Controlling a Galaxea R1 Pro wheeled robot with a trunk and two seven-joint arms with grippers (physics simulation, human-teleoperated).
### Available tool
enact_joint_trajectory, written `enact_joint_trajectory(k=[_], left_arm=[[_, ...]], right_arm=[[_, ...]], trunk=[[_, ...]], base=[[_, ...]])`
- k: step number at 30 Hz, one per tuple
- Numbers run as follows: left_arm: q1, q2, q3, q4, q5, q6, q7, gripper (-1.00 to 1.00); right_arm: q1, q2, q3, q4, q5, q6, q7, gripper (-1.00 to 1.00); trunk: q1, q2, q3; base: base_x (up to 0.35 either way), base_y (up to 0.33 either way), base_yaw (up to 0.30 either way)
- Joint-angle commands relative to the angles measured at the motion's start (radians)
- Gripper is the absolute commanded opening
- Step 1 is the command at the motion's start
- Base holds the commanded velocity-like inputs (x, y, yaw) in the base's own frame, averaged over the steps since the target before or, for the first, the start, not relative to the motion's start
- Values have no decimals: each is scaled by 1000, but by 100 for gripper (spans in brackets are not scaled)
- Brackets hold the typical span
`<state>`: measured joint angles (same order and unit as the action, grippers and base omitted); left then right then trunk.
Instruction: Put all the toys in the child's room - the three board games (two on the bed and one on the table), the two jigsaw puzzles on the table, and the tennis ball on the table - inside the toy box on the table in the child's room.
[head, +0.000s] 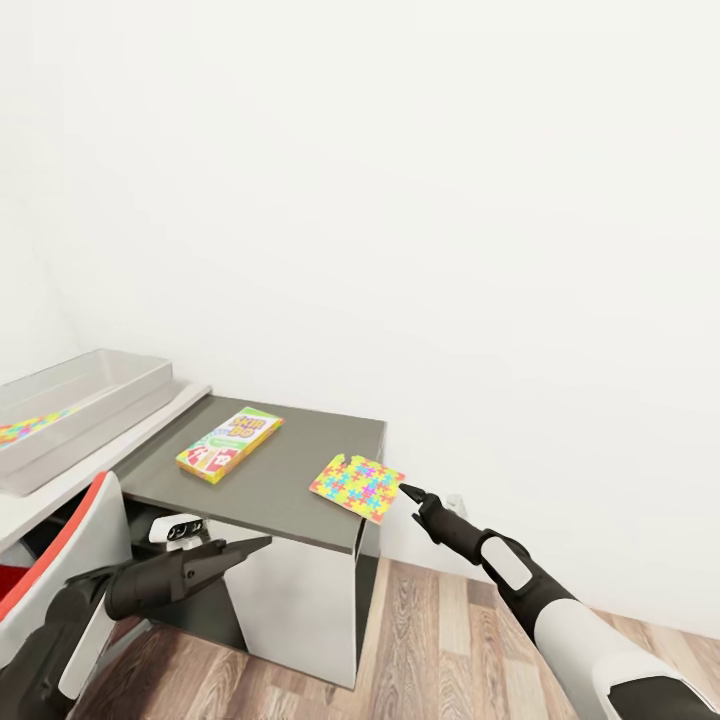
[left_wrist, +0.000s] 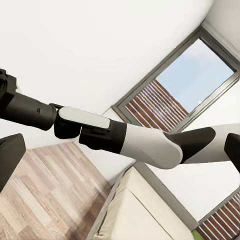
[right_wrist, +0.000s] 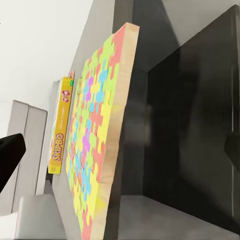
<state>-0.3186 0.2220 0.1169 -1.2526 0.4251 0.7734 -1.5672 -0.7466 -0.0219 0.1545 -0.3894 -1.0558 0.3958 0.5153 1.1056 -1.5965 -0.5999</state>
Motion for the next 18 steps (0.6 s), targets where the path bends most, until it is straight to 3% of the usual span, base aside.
enact_joint_trajectory(k=[1,18], left_arm=[[-1,0,0,0,0,11,-4,100],[-1,-6,-10,-1,0,4,-4,100]], right_arm=[[0,-1,4,0,-7,3,1,100],[7,-4,3,-6,-9,-9,12,100]], trunk=[[0,0,-1],[0,0,0]], base=[[0,-34,150],[0,-33,23]])
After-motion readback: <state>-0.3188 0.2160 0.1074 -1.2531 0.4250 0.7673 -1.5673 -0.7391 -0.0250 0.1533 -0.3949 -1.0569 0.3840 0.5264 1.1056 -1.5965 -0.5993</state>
